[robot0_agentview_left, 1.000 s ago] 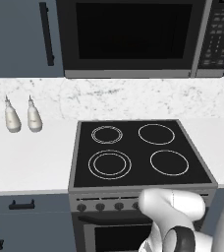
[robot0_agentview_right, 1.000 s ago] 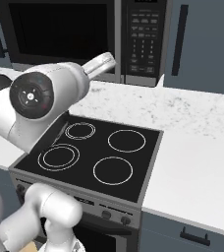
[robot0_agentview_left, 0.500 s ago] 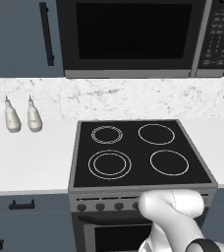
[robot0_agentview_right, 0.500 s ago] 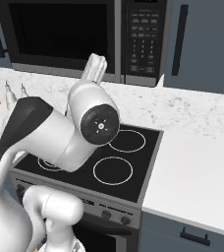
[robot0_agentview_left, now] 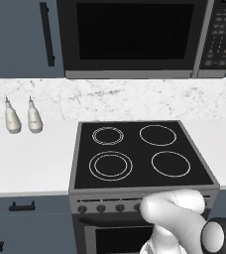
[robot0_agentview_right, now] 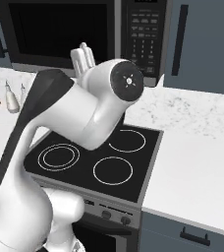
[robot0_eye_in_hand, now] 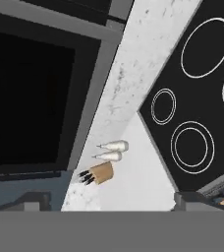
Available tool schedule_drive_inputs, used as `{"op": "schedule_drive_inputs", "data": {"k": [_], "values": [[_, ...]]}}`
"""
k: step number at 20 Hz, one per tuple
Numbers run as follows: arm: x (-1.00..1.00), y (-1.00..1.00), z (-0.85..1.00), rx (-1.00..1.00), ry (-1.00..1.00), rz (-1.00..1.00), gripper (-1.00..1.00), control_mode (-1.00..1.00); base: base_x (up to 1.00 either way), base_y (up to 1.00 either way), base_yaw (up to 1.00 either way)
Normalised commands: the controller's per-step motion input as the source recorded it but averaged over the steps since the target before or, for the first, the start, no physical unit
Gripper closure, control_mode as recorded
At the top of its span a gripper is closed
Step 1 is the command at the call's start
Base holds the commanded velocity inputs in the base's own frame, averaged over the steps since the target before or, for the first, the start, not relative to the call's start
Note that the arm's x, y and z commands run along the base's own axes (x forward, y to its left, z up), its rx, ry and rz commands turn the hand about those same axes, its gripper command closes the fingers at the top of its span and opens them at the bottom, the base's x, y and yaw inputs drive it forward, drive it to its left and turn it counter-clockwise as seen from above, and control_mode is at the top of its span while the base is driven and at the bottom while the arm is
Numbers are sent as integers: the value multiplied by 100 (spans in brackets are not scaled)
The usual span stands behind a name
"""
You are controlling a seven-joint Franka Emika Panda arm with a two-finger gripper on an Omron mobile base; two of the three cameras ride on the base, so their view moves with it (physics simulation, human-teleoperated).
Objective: Pick the sweet potato from the sink and place it in the bowl. Then pick the bowl and place it in the microwave. Then close the microwave door and press the start button.
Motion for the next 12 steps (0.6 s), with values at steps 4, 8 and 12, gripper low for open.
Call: {"op": "schedule_drive_inputs", "data": {"k": [4,8,12], "values": [[-17,31,-39,-66,-72,-15,-100,-100,0,0,0],[-20,17,-41,-56,-85,-16,-100,-100,0,0,0],[-16,5,-15,-43,-71,-7,-100,-100,0,0,0]]}}
